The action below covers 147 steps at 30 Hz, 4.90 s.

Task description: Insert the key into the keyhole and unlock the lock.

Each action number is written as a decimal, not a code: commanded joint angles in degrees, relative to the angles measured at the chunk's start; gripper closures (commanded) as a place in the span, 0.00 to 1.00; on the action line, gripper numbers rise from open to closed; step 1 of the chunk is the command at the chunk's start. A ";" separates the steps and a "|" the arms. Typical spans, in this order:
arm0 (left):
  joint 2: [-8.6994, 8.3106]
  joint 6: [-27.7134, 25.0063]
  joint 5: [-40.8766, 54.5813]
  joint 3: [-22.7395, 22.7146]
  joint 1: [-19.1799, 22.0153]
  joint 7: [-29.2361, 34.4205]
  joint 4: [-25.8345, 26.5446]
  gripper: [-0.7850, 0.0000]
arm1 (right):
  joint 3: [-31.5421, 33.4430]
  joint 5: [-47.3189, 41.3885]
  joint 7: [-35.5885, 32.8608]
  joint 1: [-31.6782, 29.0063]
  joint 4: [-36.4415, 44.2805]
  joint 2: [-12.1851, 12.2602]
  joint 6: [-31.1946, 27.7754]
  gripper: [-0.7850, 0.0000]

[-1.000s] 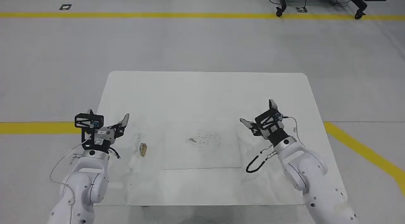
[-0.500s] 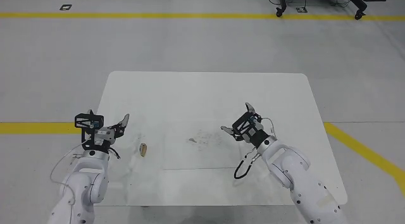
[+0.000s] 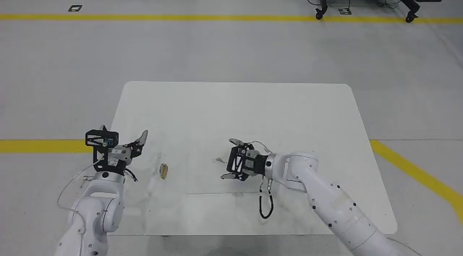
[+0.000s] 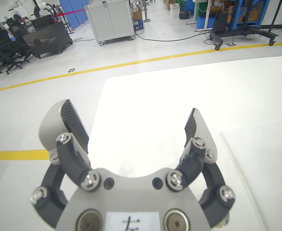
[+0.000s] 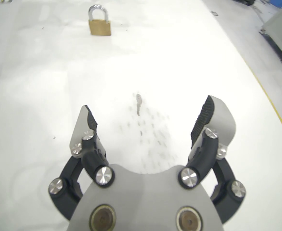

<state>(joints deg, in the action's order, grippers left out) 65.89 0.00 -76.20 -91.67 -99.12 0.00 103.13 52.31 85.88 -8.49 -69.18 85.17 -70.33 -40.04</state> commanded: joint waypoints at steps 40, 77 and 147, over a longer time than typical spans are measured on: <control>0.00 0.00 0.00 0.00 0.00 0.00 0.00 0.00 | -1.71 4.99 6.29 2.79 -2.84 -0.09 1.79 1.00; 0.08 -4.76 6.62 -0.40 -0.38 -0.32 1.34 0.00 | 7.20 -1.94 49.89 -4.45 -5.37 3.35 -11.52 1.00; -11.96 -58.00 75.40 34.13 33.61 40.00 -19.53 0.59 | -2.05 -53.50 15.79 2.43 -15.49 -1.20 -17.96 1.00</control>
<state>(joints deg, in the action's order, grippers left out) 53.80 -58.00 0.26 -57.62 -65.46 41.09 83.97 50.36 32.65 7.58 -66.78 69.65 -71.48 -58.01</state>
